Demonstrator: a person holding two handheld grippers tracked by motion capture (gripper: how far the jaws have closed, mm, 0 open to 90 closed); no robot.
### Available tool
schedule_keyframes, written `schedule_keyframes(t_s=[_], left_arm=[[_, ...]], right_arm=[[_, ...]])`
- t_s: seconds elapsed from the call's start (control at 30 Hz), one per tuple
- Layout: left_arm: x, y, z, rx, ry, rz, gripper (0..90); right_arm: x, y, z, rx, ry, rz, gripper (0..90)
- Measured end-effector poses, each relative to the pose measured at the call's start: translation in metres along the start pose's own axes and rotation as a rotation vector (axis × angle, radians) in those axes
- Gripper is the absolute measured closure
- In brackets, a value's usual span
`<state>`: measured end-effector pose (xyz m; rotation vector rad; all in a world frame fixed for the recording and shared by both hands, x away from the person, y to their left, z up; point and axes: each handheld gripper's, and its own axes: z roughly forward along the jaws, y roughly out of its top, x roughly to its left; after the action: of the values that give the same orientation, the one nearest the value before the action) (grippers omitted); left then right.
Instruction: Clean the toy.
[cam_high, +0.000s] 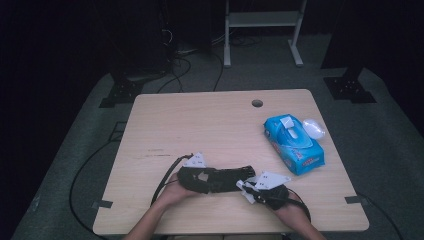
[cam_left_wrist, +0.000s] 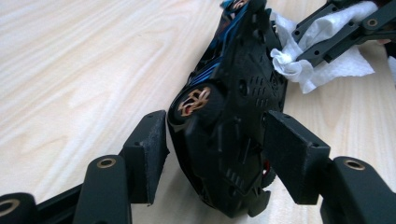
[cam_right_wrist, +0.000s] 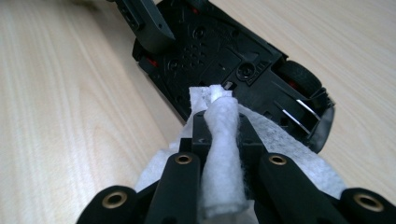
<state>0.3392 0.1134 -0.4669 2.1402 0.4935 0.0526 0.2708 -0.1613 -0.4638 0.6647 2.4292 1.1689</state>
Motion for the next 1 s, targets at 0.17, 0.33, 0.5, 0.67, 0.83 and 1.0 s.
schedule_keyframes(t_s=[0.17,0.33,0.5,0.67,0.83,1.0], left_arm=[[-0.003,0.0,0.003,0.009,-0.006,0.023,42.4],[-0.007,0.001,0.003,0.008,0.002,0.078,52.9],[-0.011,0.001,0.001,-0.008,0.025,0.127,62.6],[-0.014,0.001,0.001,-0.008,0.055,0.182,66.4],[-0.017,-0.001,0.001,-0.018,0.079,0.196,66.7],[-0.018,-0.002,0.002,-0.027,0.093,0.193,67.4]], right_arm=[[0.002,-0.003,0.0,0.023,0.01,-0.008,81.7],[-0.001,-0.005,0.002,0.052,0.015,0.007,81.6],[-0.006,-0.003,-0.003,0.032,0.014,0.032,81.6],[-0.004,0.005,-0.011,-0.012,0.04,0.048,81.5],[-0.006,0.025,-0.017,-0.103,0.03,0.09,81.5],[-0.012,0.045,-0.004,-0.122,-0.001,0.106,81.4]])
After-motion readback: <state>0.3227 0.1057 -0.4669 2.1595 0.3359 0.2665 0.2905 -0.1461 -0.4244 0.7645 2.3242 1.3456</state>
